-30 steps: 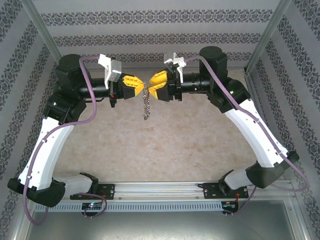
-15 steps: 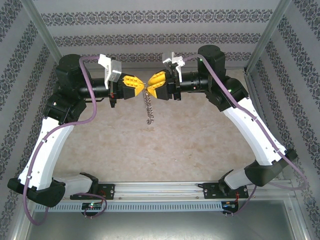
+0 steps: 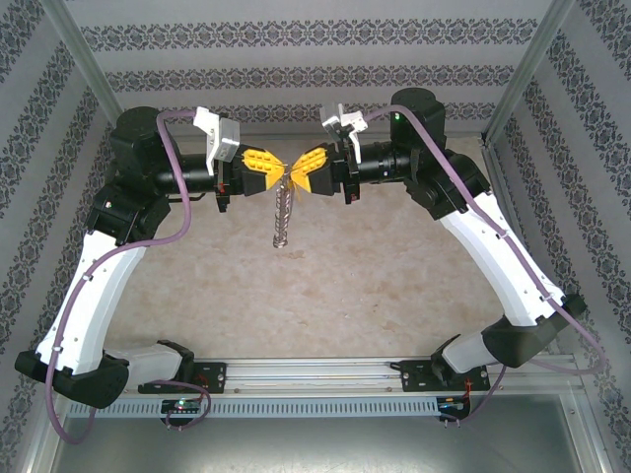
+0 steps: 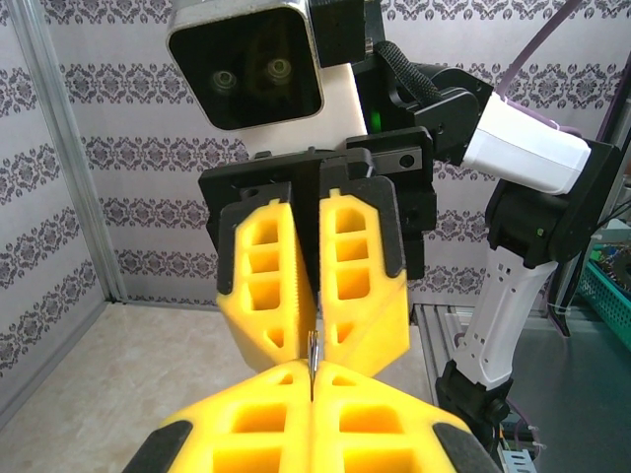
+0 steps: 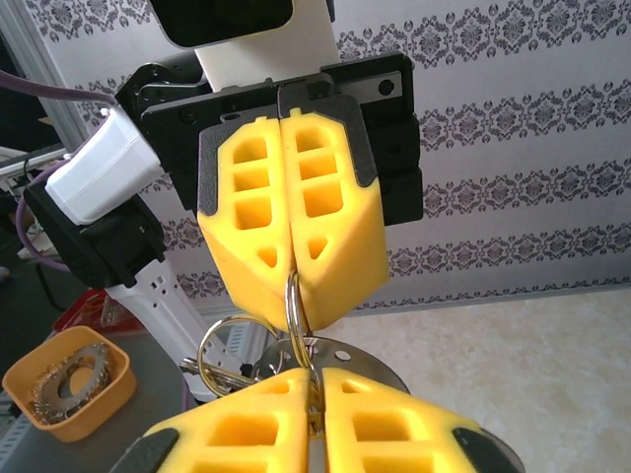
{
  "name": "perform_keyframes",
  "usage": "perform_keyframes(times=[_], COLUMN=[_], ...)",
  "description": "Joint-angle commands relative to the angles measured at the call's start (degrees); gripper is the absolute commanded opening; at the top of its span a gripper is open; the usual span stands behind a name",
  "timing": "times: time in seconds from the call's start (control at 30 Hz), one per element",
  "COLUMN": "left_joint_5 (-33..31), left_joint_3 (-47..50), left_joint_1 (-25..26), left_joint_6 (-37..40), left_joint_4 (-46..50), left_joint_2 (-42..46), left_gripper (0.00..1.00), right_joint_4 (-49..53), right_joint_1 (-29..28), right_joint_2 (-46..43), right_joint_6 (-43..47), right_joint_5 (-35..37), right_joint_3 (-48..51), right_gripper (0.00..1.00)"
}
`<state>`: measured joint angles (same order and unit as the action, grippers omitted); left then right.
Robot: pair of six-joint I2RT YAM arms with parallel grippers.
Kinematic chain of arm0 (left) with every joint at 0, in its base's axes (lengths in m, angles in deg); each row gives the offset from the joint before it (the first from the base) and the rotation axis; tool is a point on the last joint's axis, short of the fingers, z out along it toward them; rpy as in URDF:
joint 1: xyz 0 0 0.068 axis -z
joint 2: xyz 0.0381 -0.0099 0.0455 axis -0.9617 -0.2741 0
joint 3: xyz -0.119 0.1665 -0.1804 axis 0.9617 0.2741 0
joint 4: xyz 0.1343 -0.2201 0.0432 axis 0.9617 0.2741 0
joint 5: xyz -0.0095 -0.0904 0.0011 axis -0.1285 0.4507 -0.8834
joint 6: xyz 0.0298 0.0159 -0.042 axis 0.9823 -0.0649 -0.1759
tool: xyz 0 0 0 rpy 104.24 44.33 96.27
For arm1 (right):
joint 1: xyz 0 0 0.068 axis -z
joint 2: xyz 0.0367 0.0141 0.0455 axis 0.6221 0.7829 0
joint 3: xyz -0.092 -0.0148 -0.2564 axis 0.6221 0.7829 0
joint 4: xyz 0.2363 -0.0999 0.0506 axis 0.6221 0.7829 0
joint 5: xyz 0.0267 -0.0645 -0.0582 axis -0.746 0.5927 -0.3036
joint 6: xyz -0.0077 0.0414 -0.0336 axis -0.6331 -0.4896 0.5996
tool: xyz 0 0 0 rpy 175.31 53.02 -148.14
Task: Put the keys on the keyring
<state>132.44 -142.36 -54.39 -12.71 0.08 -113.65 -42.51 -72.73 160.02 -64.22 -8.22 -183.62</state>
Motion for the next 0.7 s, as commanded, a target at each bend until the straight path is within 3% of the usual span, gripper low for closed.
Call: perform_keyframes(times=[0.0,0.13,0.37,0.67], left_joint_5=[0.7,-0.1,-2.0,-4.1], left_joint_3=[0.0,0.0,0.6,1.1], left_joint_1=[-0.9,-0.9,-1.0,-1.0], left_joint_6=[0.1,1.3,3.8,6.3], left_joint_4=[-2.5,-0.9,2.0,5.0], left_joint_2=[0.9,1.3,1.9,2.6], left_gripper=[0.00,0.00,0.00,0.00], right_joint_4=[0.7,1.8,7.1,18.9], right_joint_1=[-0.1,-0.1,-2.7,-10.8], right_joint_2=[-0.9,-2.7,-4.7,-1.0], right_joint_6=[1.6,5.0,14.8,27.7], right_joint_5=[0.5,6.6,19.7,36.6], right_joint_3=[-0.3,-0.7,-3.3,-12.0], right_gripper=[0.08,0.00,0.00,0.00])
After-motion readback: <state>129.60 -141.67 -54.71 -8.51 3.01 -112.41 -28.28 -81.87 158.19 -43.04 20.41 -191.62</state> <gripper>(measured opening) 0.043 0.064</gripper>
